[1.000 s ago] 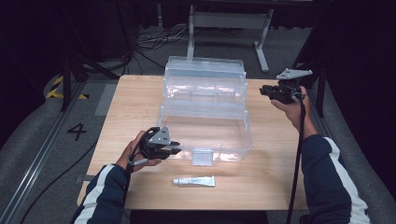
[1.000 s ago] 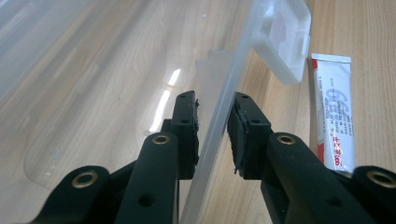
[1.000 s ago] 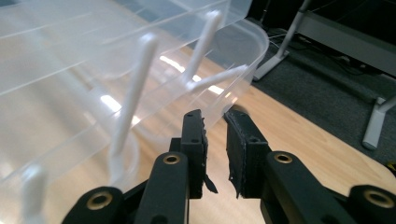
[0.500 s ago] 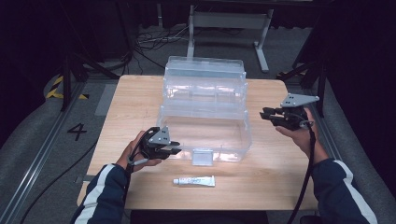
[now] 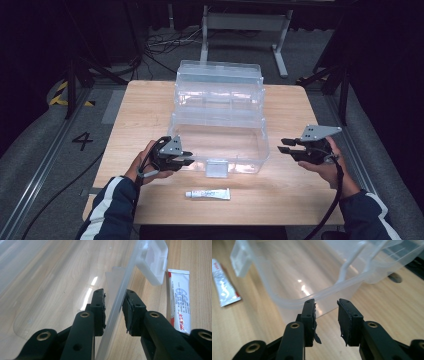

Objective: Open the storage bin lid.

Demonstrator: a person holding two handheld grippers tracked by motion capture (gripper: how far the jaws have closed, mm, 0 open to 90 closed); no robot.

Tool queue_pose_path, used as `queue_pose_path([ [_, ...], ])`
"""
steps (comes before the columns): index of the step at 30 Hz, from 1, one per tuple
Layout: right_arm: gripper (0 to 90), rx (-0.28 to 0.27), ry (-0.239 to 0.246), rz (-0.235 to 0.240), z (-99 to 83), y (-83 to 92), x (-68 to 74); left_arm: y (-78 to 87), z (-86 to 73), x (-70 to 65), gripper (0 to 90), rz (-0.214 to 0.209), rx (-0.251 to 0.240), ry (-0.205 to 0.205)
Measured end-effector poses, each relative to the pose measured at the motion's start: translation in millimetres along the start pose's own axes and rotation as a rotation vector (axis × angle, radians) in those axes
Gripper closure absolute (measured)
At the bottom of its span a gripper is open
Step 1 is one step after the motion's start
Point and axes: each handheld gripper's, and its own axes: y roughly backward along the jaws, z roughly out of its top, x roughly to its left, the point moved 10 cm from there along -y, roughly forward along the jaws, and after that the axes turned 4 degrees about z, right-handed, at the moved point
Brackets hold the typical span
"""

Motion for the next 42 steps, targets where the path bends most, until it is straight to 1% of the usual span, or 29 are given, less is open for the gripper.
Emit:
queue_pose_path([
  [1,67.3,0.000,0.000,0.000,0.0,0.0,0.0,0.0,0.0,0.0,71.9,0.000,0.000,0.000],
  [2,67.0,0.009,0.001,0.021,-4.6,-2.8,9.5,-0.3,0.2,-0.5,71.7,0.005,0.002,0.003],
  [3,67.0,0.009,0.001,0.021,-4.6,-2.8,9.5,-0.3,0.2,-0.5,71.5,0.005,0.002,0.003],
  [5,65.9,0.031,0.013,0.063,-11.2,-9.0,24.7,-0.4,0.2,-0.5,71.4,0.006,0.002,0.001],
  [7,65.7,0.040,0.020,0.091,-13.6,-12.9,34.7,-0.5,0.2,-0.6,71.1,0.008,0.003,0.003],
  [9,65.4,0.042,0.025,0.097,-14.0,-14.1,37.7,-0.5,0.2,-0.6,71.0,0.011,0.004,0.005],
  [10,64.0,0.045,0.028,0.127,-14.2,-17.4,47.1,-0.5,0.2,-0.6,70.7,0.013,0.005,0.005],
  [11,63.6,0.051,0.044,0.147,-14.6,-20.0,53.4,-0.5,0.4,-0.5,70.6,0.014,0.007,0.000],
  [12,63.6,0.051,0.044,0.147,-14.6,-20.0,53.4,-0.4,0.4,-0.9,70.6,0.016,0.010,0.000],
  [13,63.3,0.054,0.053,0.159,-14.7,-21.5,56.9,-0.1,0.6,-1.3,70.4,0.026,0.019,-0.003],
  [15,61.8,0.067,0.080,0.198,-14.1,-28.7,69.7,3.0,1.2,-0.8,70.2,0.057,0.031,-0.015],
  [16,61.3,0.076,0.095,0.213,-13.7,-31.1,75.1,7.0,2.4,-0.5,69.0,0.071,0.018,-0.008],
  [17,61.2,0.084,0.113,0.224,-12.3,-34.1,81.0,11.2,2.7,0.2,65.0,0.079,0.009,0.000],
  [18,61.2,0.084,0.113,0.224,-12.3,-34.1,81.0,11.2,2.7,0.2,62.5,0.079,0.009,0.000],
  [19,61.1,0.088,0.121,0.235,-10.7,-36.2,86.3,16.5,2.5,1.9,62.5,0.096,-0.001,0.011],
  [21,60.9,0.094,0.143,0.258,-5.8,-40.6,97.2,26.4,0.8,4.6,56.6,0.128,-0.014,0.030],
  [22,60.9,0.097,0.157,0.268,-3.7,-42.9,101.9,33.0,0.5,4.8,54.2,0.129,-0.035,0.044],
  [23,60.8,0.105,0.174,0.285,-1.4,-45.9,108.4,36.8,-0.2,4.6,51.8,0.131,-0.043,0.049],
  [24,60.7,0.111,0.185,0.291,-0.2,-48.0,111.7,41.4,-1.8,5.6,50.6,0.151,-0.046,0.051],
  [25,60.7,0.129,0.206,0.310,2.2,-55.0,120.1,48.2,-6.1,7.1,46.3,0.184,-0.040,0.062],
  [27,60.5,0.145,0.226,0.324,4.4,-63.2,127.4,54.9,-11.6,8.6,40.8,0.221,-0.042,0.076],
  [28,60.5,0.151,0.232,0.332,5.2,-66.2,130.2,59.0,-15.4,10.4,39.2,0.248,-0.039,0.084],
  [29,60.5,0.151,0.232,0.332,5.2,-66.2,130.2,59.0,-15.4,10.4,36.6,0.248,-0.039,0.084],
  [30,60.5,0.164,0.246,0.334,6.1,-71.1,133.8,61.6,-17.5,11.6,36.6,0.262,-0.039,0.090],
  [32,60.0,0.171,0.266,0.343,9.9,-78.4,138.5,69.7,-22.8,13.6,32.4,0.280,-0.062,0.134],
  [34,58.7,0.167,0.276,0.352,16.4,-84.3,143.7,74.2,-28.2,14.2,28.6,0.290,-0.071,0.155],
  [38,57.7,0.191,0.317,0.388,24.6,-99.6,158.6,70.7,-50.1,13.7,24.7,0.300,-0.019,0.186],
  [39,57.7,0.191,0.317,0.388,24.6,-99.6,158.6,70.7,-50.1,13.7,24.6,0.300,-0.019,0.186],
  [42,56.6,0.206,0.344,0.410,28.0,-110.8,170.7,58.8,-76.3,11.6,22.6,0.275,0.048,0.224],
])
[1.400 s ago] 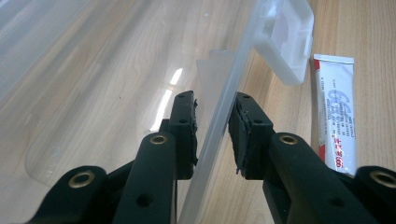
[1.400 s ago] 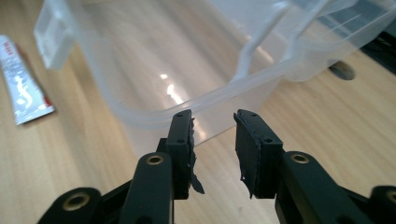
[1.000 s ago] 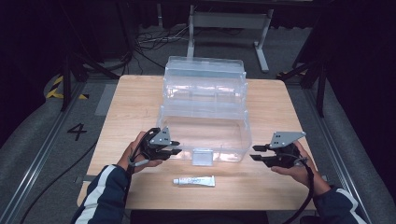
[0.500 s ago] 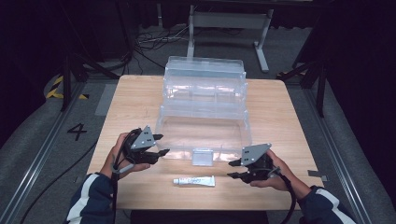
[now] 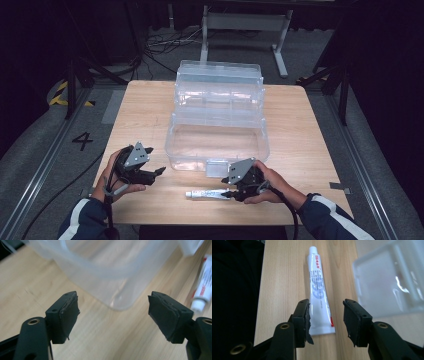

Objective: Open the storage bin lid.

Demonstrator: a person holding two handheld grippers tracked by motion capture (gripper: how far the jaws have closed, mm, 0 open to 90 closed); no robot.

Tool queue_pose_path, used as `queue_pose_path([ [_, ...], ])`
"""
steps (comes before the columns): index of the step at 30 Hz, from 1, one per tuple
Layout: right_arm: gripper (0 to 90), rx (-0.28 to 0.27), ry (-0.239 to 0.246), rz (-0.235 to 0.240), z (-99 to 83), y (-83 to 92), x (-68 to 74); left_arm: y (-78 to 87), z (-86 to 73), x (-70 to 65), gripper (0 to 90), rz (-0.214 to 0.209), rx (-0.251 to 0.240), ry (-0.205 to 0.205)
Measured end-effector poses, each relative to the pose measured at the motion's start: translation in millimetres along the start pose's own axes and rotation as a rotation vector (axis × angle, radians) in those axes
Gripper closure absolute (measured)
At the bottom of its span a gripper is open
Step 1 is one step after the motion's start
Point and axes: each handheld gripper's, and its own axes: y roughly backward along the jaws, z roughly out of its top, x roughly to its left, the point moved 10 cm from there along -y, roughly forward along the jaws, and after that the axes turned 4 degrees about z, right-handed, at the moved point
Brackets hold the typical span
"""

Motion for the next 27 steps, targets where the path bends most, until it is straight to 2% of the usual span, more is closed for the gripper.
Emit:
queue_pose_path([
  [3,56.1,0.018,0.012,0.011,5.4,-9.5,2.4,-9.7,-18.9,0.8,21.7,-0.019,0.051,0.027],
  [8,56.0,0.055,0.020,0.035,11.5,-26.0,5.4,-17.9,-37.6,2.2,23.5,-0.041,0.075,0.068],
  [13,56.1,0.079,0.022,0.047,14.3,-35.6,4.8,-22.0,-43.4,1.7,21.9,-0.052,0.079,0.075],
  [15,56.1,0.089,0.021,0.051,15.9,-40.7,4.6,-23.8,-45.9,1.4,20.9,-0.061,0.083,0.093],
  [17,56.6,0.105,0.028,0.054,17.0,-45.2,4.8,-26.5,-50.5,1.9,19.5,-0.055,0.103,0.081],
  [18,58.3,0.114,0.023,0.059,17.8,-46.7,5.4,-27.2,-51.9,1.4,19.4,-0.058,0.104,0.088],
  [19,59.3,0.114,0.034,0.059,19.1,-47.7,4.3,-27.5,-52.6,0.8,18.0,-0.068,0.094,0.096],
  [20,60.7,0.125,0.025,0.062,19.7,-48.9,4.4,-27.7,-54.0,-1.3,18.0,-0.097,0.081,0.109],
  [25,59.7,0.151,0.014,0.053,24.1,-54.5,0.4,-29.3,-54.1,-1.8,14.8,-0.094,0.060,0.116],
  [27,60.1,0.173,0.015,0.066,24.2,-57.9,-0.2,-29.5,-54.0,-1.8,14.5,-0.094,0.059,0.117],
])
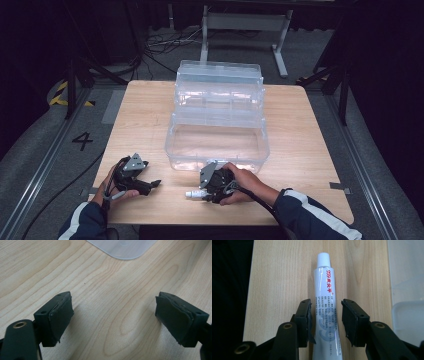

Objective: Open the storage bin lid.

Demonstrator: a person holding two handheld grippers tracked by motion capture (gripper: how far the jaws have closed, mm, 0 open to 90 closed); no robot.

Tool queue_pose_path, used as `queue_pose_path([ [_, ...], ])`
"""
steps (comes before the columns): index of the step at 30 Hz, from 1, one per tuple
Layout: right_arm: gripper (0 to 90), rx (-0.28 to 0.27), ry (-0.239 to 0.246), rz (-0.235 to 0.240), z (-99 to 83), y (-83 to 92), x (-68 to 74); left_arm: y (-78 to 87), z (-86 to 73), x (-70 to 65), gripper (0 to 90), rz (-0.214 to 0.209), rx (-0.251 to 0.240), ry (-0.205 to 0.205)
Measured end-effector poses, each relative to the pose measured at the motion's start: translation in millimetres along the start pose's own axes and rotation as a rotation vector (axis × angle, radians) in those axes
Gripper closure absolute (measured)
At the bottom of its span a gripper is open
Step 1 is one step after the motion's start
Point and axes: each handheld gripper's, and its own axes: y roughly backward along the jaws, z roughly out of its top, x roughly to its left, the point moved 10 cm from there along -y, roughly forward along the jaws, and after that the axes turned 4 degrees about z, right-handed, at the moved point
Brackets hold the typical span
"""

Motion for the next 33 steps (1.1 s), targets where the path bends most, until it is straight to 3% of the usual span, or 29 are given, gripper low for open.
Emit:
queue_pose_path([
  [3,64.1,0.021,-0.005,0.018,0.0,-6.0,1.1,-0.4,0.2,0.1,14.2,-0.002,0.001,-0.003],
  [12,70.1,0.008,-0.031,0.035,-4.2,-4.5,2.7,-0.3,0.2,-0.2,14.2,0.002,0.000,0.003],
  [19,70.2,0.060,-0.020,0.002,-23.2,6.0,1.1,-0.3,0.2,-0.2,14.1,0.002,0.000,0.004],
  [26,70.2,0.078,-0.065,0.002,-46.8,17.7,-2.4,-0.3,0.1,-0.3,14.1,0.003,0.001,0.005],
  [33,64.8,0.148,-0.082,-0.008,-67.1,28.4,-6.0,-0.3,0.2,-0.2,14.1,0.004,0.001,0.005],
])
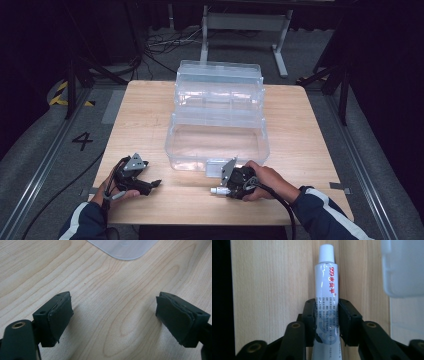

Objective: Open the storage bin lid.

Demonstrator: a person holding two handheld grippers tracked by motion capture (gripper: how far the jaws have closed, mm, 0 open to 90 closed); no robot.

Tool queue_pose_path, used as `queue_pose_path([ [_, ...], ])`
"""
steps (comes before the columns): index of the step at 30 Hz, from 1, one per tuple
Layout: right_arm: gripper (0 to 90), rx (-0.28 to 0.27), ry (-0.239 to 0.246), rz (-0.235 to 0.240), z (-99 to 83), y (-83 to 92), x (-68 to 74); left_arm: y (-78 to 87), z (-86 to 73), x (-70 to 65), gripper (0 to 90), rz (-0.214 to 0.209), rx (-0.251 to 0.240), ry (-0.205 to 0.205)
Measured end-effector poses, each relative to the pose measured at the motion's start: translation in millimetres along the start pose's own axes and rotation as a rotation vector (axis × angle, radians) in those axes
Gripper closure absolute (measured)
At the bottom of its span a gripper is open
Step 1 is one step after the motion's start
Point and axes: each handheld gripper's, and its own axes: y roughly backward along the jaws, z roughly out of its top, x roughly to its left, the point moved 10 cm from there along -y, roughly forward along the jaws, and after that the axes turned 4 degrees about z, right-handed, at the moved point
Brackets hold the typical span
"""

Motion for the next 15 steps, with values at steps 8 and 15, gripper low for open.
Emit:
queue_pose_path([
  [8,67.1,0.006,0.013,0.012,4.8,-1.7,0.9,0.0,-0.1,-0.1,14.1,0.000,0.000,0.000],
  [15,70.5,-0.005,0.003,0.036,6.1,-2.4,1.3,0.0,0.1,0.1,14.1,-0.001,0.000,-0.003],
])
